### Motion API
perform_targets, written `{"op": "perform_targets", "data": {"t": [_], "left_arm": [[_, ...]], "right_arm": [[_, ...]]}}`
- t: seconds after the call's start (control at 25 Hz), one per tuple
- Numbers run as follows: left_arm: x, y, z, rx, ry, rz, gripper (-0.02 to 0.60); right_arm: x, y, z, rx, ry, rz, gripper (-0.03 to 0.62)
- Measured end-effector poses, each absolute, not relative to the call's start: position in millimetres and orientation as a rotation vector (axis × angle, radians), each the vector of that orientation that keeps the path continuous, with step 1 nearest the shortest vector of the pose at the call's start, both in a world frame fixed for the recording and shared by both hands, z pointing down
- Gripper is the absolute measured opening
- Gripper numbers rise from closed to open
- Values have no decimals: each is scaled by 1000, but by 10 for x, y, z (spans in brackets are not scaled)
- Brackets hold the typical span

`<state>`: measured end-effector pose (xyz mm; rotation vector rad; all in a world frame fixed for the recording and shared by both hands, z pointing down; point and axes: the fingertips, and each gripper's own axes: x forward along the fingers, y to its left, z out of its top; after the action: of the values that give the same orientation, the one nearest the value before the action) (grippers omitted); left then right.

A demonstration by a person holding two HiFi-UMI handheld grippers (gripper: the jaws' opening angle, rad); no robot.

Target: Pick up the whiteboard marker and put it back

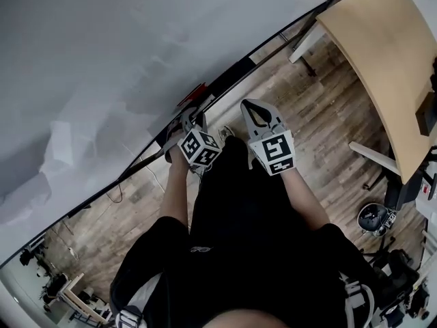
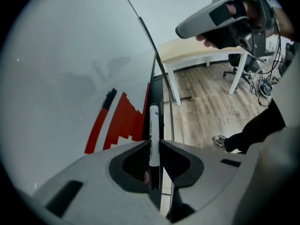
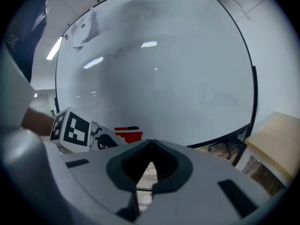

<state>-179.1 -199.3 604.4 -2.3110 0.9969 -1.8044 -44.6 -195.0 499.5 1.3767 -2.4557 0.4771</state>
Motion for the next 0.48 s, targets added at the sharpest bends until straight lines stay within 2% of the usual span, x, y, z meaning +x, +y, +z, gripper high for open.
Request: {"op": "perform_targets", "data": {"t": [0.48], "left_arm": [[-1836, -2003, 6305, -2296, 942, -1923, 66]], "right_arm": [[-362, -1909, 4982, 1373, -2442, 484, 2]]}}
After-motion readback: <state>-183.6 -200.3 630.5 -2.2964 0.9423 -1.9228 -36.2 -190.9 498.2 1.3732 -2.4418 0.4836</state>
